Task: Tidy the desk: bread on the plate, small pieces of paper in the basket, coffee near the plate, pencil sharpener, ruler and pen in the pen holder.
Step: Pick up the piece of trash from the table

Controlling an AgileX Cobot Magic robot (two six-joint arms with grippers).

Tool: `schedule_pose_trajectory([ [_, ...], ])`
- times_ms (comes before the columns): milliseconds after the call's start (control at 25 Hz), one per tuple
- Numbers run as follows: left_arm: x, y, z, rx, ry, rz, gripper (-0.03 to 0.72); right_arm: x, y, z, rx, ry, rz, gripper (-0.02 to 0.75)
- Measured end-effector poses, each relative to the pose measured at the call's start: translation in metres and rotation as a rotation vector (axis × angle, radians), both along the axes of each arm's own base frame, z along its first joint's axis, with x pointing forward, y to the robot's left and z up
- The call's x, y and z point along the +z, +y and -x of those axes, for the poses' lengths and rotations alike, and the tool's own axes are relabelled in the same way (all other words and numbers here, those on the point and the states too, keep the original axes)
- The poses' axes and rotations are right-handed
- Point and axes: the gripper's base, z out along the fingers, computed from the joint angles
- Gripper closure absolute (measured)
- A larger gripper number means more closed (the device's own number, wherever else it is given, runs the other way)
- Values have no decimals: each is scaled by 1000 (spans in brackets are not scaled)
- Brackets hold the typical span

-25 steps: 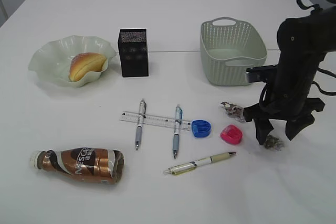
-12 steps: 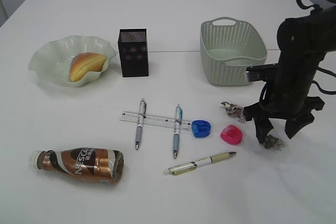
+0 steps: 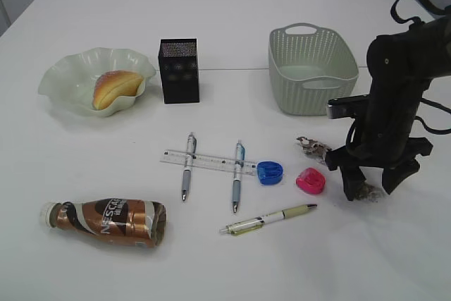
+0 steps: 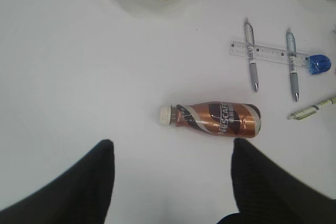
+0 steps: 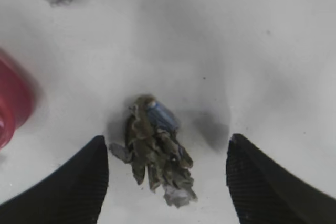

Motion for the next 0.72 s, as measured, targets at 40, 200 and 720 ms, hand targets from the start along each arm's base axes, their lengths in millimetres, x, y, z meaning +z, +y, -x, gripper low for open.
schedule_pose_trajectory([
  [40,0,0,0,0,0,0,182,0,0,0,0,0,0,227],
  [200,0,0,0,0,0,0,182,0,0,0,0,-2,0,230],
  [720,0,0,0,0,0,0,183,-1,0,-1,-2,8,2,700],
])
